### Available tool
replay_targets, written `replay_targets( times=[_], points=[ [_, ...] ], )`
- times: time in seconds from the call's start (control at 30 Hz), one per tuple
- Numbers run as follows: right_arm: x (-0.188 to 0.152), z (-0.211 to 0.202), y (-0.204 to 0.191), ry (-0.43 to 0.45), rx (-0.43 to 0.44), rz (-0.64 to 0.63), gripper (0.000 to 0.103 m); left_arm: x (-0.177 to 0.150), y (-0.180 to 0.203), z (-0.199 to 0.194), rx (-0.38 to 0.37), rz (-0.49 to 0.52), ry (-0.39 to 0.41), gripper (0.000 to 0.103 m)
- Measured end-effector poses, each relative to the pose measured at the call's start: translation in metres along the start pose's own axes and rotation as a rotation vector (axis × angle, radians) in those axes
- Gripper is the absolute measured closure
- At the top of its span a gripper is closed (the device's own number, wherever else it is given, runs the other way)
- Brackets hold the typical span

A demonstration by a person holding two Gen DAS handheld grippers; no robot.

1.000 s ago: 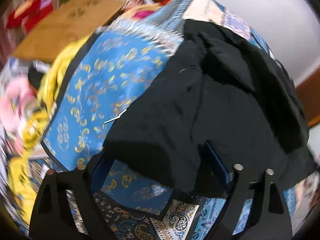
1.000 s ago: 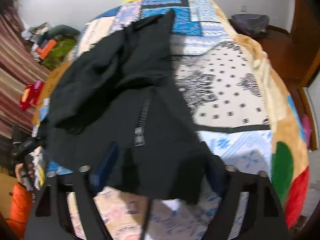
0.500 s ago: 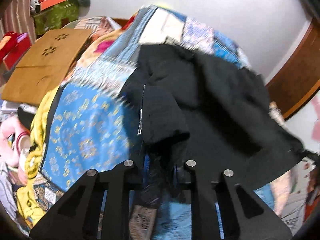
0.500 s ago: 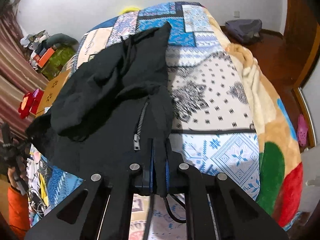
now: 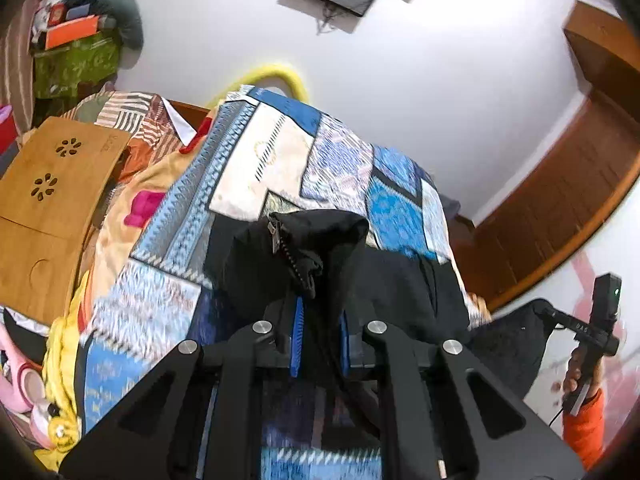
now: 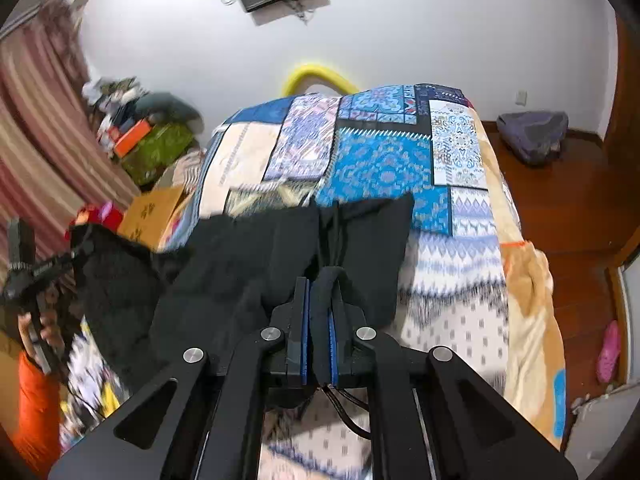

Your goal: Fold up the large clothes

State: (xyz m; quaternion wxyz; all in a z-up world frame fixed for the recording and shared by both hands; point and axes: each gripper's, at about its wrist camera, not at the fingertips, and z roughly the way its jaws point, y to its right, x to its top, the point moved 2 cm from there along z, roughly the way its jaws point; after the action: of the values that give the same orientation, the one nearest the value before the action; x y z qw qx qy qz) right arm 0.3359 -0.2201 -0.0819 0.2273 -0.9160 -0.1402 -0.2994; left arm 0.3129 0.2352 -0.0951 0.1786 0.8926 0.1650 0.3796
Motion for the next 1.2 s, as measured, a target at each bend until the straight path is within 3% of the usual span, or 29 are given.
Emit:
replay_targets(
  times=[0.17,0.33,0.6,0.63,0.7,0.73,0.77,0.87,0.93,1.1,1.2],
  points=[
    [0.037,0.051,0.047,-0.017,-0.078,0.098,0.097,0.03,-0.035,0.046,0.091,-0.063,0.012,0.089],
    [0.048,0.116,0.088,-0.078,-0.106,0.195,0.097,0.036,-0.072,0.118,0.177,-0.097,-0.056,0.089],
    [0.036,0.188,0.097,-0.165,-0.187,0.092,0.097,0.017,-0.103,0.203,0.23,-0.123,-0.166,0.081],
    [0.035,0.188,0.098,-0.172,-0.195,0.1,0.096,0.015,-0.103,0.205,0.24,-0.117,-0.168,0.079],
    [0.033,0.179,0.102,-0.163,-0.25,0.152,0.075,0.008,-0.103,0.205,0.287,-0.09,-0.15,0.067],
    [0.033,0.171,0.102,-0.148,-0.354,0.16,0.054,0.003,-0.099,0.203,0.346,-0.046,-0.142,0.059],
    [0.033,0.163,0.099,-0.114,-0.406,0.126,0.048,0.0,-0.095,0.201,0.394,0.008,-0.136,0.058],
    [0.031,0.141,0.081,-0.053,-0.48,-0.013,0.048,-0.002,-0.085,0.186,0.455,0.092,-0.117,0.054],
    [0.029,0.127,0.069,-0.046,-0.473,-0.047,0.048,0.001,-0.074,0.164,0.452,0.123,-0.088,0.053],
    [0.026,0.087,0.03,0.018,-0.361,-0.083,0.048,0.007,-0.029,0.104,0.38,0.199,0.032,0.035],
    [0.022,0.071,-0.005,0.04,-0.284,-0.13,0.048,0.002,-0.002,0.089,0.308,0.241,0.042,0.027]
  ],
)
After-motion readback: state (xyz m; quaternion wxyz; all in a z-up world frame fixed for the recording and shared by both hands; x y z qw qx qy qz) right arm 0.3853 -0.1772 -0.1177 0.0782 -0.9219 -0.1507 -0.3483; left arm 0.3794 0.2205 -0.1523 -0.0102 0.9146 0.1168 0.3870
